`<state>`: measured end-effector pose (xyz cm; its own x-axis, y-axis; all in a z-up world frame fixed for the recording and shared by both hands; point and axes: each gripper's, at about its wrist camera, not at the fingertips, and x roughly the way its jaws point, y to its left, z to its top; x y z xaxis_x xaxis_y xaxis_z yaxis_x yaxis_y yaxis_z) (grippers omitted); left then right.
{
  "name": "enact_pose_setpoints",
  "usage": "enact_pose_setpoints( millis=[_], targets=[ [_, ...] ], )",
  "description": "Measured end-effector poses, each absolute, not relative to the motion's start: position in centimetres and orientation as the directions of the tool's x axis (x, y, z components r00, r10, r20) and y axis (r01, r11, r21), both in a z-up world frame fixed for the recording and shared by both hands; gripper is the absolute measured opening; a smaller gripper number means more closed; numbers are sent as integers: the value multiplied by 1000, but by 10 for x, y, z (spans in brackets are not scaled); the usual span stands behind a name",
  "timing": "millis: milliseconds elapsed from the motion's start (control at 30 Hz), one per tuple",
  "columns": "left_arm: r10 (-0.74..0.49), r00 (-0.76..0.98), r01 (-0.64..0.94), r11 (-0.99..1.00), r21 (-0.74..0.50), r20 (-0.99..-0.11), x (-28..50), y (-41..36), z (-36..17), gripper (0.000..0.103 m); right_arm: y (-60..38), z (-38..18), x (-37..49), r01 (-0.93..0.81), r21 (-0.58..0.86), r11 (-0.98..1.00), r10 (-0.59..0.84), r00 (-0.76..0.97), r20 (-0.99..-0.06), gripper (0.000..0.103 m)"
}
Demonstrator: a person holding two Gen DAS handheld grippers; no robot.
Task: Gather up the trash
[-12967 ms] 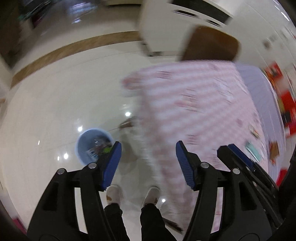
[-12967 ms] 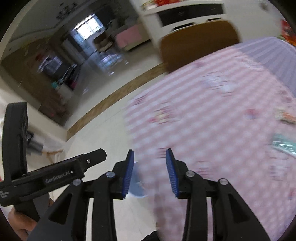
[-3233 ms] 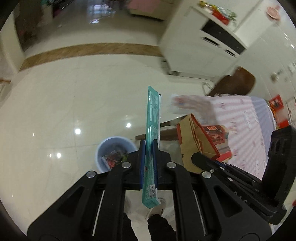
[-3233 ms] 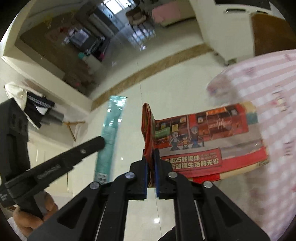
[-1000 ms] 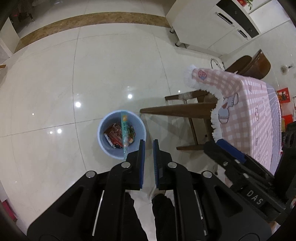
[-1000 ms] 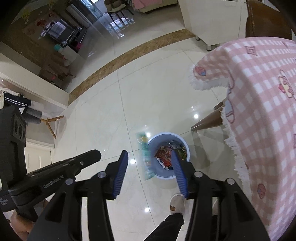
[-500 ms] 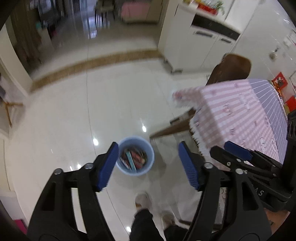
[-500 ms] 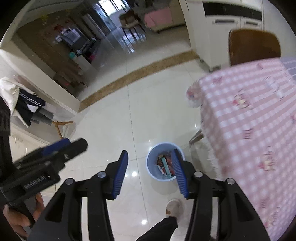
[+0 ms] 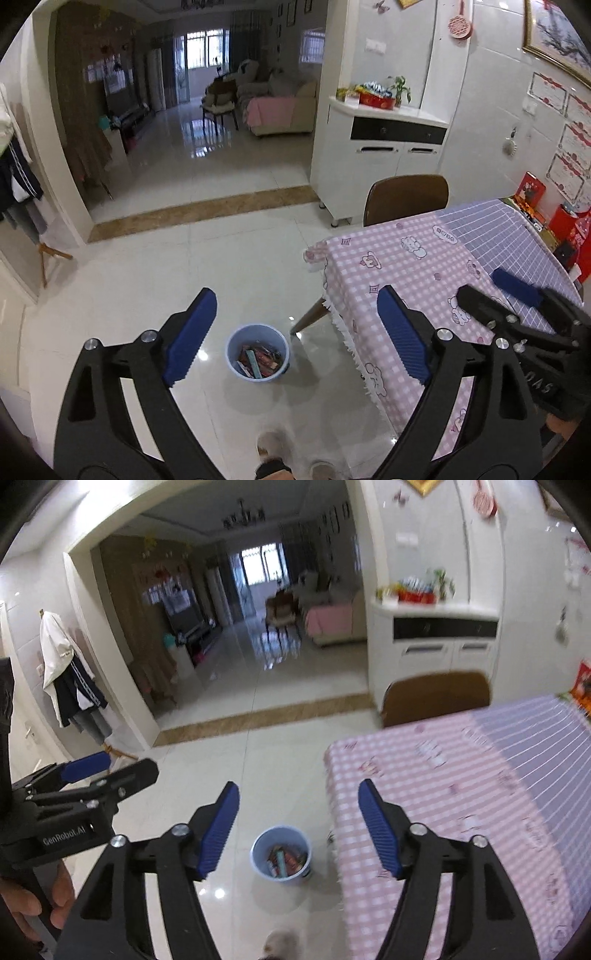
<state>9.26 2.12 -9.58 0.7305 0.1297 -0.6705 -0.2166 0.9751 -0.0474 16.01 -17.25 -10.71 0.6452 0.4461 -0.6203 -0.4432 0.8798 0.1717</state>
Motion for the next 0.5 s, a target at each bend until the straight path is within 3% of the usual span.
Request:
enact_pose_setpoints(
  millis=[100, 500],
  targets=[
    [150, 758, -202, 979, -10, -635, 72, 9, -75, 92, -191, -86, 137, -437, 161, 885, 443, 687, -576, 71],
    [134, 844, -147, 989, 18, -520, 10, 4, -17, 92, -215, -42, 65, -360, 115, 926, 369, 797, -479, 80]
  ],
)
